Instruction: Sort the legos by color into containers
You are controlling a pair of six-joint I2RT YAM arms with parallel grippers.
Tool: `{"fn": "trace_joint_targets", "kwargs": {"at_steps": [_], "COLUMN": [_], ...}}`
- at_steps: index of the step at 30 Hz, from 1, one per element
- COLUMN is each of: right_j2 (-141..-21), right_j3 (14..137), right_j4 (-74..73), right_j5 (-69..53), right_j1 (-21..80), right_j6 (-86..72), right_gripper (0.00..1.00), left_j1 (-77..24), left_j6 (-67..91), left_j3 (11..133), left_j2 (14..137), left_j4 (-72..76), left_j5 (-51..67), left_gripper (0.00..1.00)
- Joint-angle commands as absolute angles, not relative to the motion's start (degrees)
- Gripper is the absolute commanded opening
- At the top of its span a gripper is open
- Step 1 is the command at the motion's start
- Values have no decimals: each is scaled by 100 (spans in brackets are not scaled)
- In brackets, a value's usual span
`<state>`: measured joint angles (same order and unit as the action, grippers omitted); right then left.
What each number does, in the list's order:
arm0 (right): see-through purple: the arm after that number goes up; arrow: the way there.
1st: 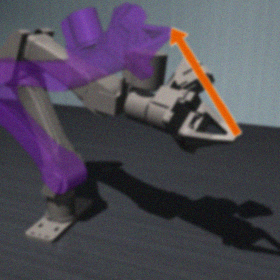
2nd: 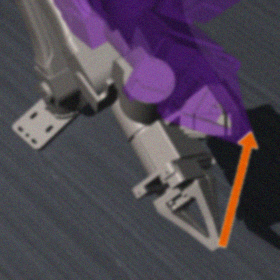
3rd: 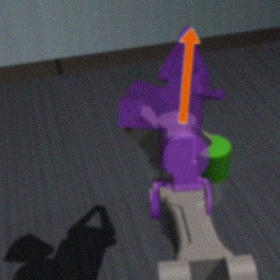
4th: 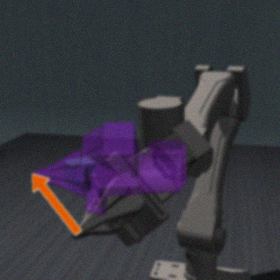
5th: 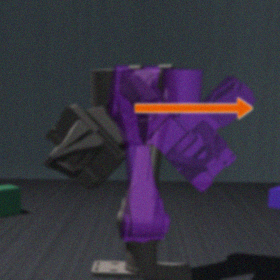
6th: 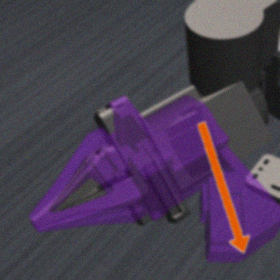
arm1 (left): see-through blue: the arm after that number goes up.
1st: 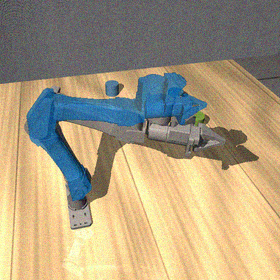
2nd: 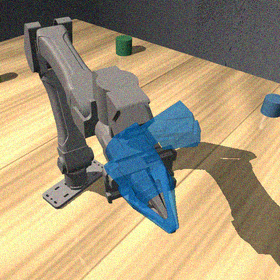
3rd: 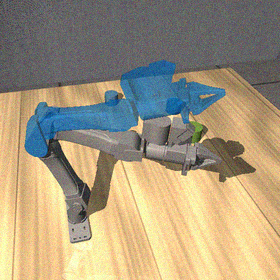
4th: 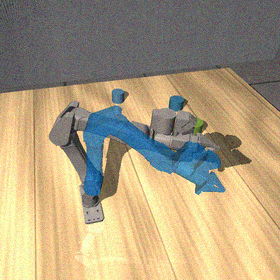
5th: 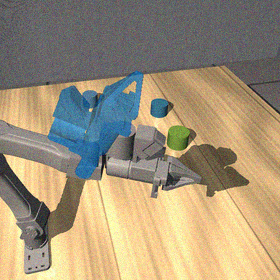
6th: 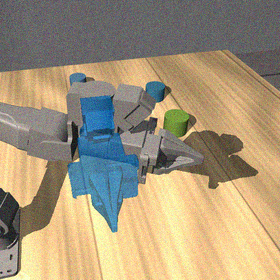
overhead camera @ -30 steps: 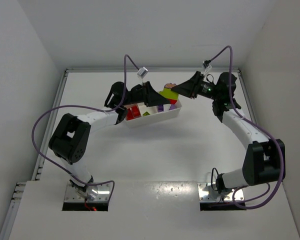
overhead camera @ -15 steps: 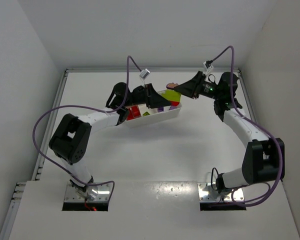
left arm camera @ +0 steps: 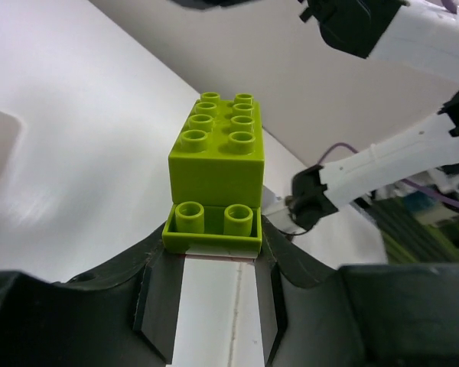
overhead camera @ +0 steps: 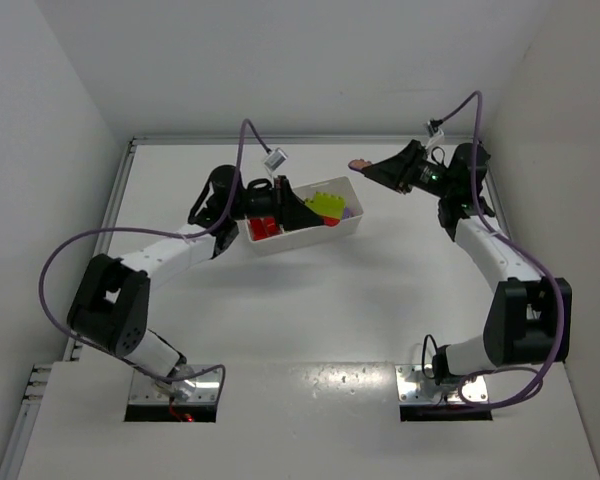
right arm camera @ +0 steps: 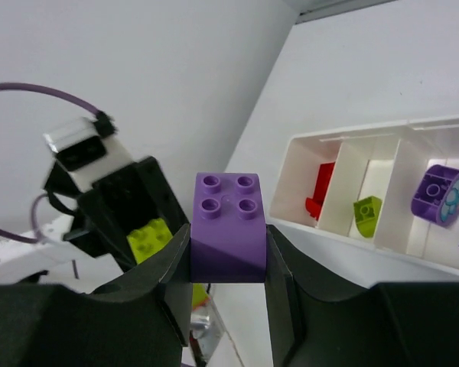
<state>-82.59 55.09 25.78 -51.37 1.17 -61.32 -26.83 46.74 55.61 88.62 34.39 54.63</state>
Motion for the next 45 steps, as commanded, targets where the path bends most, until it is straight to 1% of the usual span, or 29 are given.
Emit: {"fn": "trace_joint_targets", "kwargs": {"at_steps": [1,2,3,5,11,18,19,21,22,25,26,27,28,30,31,32,33,35,36,37,40,45], "right_j2": [-8375,-8454,-8542,-8866,-9798,-10529,-10581,-10713,-10714,-10828,-10828,-10828,-10776,-10671,-10609,-10460,-10389,-10162,-10073,-10003,-9669,-9247], "right_j3": [5809,5914,6167,6354,7013,7286,7338,7339,7408,7488,7540,7541,7593,7594,7542,7428,7340,7041,6910,6699,6373,5907], "right_j4": [2050,1308,927,232,-447,-536,-536,-536,-536,-466,-466,-466,-388,-256,-55,147,402,1402,1815,2437,2628,2681], "right_j5": [-4906,-4704,-4206,-3816,-3156,-3041,-3041,-3120,-3181,-3348,-3436,-3506,-3698,-3919,-4285,-4576,-5284,-5973,-6507,-6721,-7215,-7602], "right_j1": [351,404,517,571,817,923,923,923,923,1028,1028,1028,1028,1028,1028,976,889,835,783,782,905,1081], "right_j6": [-5082,-4828,-4355,-4053,-3465,-3234,-3234,-3234,-3234,-3234,-3234,-3234,-3234,-3234,-3234,-3234,-3522,-3979,-4547,-4770,-4869,-4738], "right_gripper": [0,0,0,0,0,0,6,6,9,42,59,68,80,81,82,82,82,82,82,82,82,82], "left_j1": [-2347,-2286,-2233,-2162,-1978,-1811,-1811,-1811,-1811,-1811,-1758,-1758,-1758,-1758,-1758,-1758,-1758,-1758,-1758,-1758,-1863,-2109], "left_j6": [3508,3411,3210,2989,2531,2329,2329,2329,2329,2329,2329,2329,2329,2329,2381,2469,2531,2837,2908,2909,3050,2305], "left_j3": [5476,5423,5423,5423,5423,5423,5475,5476,5476,5589,5590,5642,5643,5695,5695,5695,5695,5695,5695,5748,5984,6792], "left_j2": [8131,8017,7824,7639,7339,7277,7330,7383,7461,7585,7672,7786,7848,7988,7989,8094,8156,8384,8454,8525,8788,9359], "left_j4": [2621,2410,2278,1988,1398,1213,1213,1213,1161,1160,1160,1160,1160,1230,1352,1441,1528,1888,1968,2030,2083,986], "left_j5": [5195,5107,4906,4712,4448,4447,4447,4447,4447,4561,4562,4657,4763,4991,5097,5454,5676,6080,6369,6468,6898,7400], "left_gripper": [4,4,4,4,4,4,4,4,4,4,4,4,4,4,4,4,4,5,5,5,5,5]}}
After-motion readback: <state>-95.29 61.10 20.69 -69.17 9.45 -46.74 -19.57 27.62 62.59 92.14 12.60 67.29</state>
